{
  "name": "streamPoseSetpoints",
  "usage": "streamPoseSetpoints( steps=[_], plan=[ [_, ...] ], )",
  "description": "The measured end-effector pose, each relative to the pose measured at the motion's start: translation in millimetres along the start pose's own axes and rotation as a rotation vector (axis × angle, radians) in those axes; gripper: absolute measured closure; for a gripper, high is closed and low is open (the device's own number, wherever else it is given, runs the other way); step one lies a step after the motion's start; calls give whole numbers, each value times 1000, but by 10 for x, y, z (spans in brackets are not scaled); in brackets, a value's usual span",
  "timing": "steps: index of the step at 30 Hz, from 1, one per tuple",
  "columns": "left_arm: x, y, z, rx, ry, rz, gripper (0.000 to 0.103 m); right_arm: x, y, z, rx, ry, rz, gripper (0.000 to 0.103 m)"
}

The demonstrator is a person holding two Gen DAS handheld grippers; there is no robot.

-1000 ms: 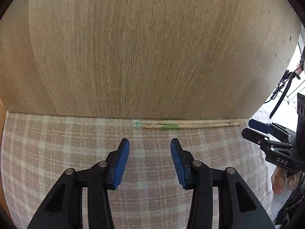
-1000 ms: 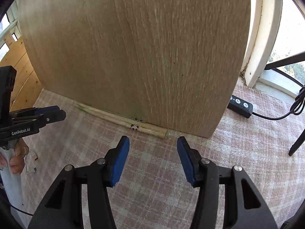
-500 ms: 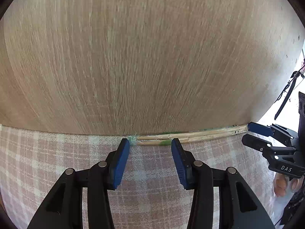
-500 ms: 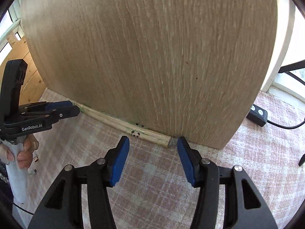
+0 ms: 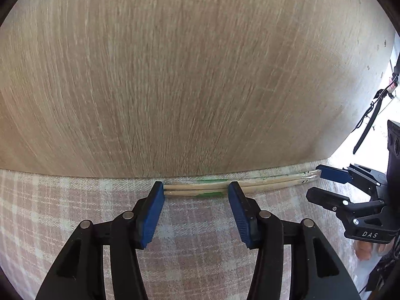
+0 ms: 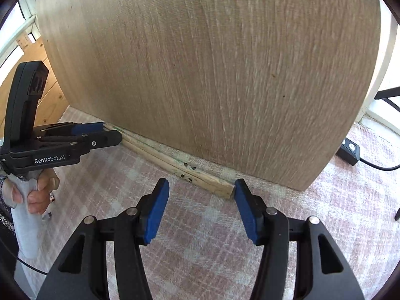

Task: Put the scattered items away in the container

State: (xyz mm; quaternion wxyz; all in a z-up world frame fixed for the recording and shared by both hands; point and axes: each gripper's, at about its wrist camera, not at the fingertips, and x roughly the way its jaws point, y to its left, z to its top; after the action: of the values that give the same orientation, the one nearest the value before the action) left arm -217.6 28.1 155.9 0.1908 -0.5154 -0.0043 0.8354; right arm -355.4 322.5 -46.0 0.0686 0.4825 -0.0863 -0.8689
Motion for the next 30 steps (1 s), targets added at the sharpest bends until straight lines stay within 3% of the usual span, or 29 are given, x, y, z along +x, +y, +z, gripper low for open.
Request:
streamPoseSetpoints(
  steps=[10, 13, 21, 24, 30],
  plan=[
    [1, -245, -176, 19, 35, -6, 52, -214, 80, -357, -2, 49, 3, 49],
    [6, -340, -236, 21, 46, -3, 51, -325, 152, -605, 12, 63, 12, 49],
    [-122, -745, -714, 8, 69, 8, 53, -679, 417, -1137, 19, 113, 37, 49],
    [-200, -939, -916, 21, 80, 0, 53, -908, 486, -1356, 37, 125, 129, 49],
    [-499, -835, -1129, 0, 60, 29, 53, -1199, 890, -1616, -68, 118, 118, 49]
  ],
)
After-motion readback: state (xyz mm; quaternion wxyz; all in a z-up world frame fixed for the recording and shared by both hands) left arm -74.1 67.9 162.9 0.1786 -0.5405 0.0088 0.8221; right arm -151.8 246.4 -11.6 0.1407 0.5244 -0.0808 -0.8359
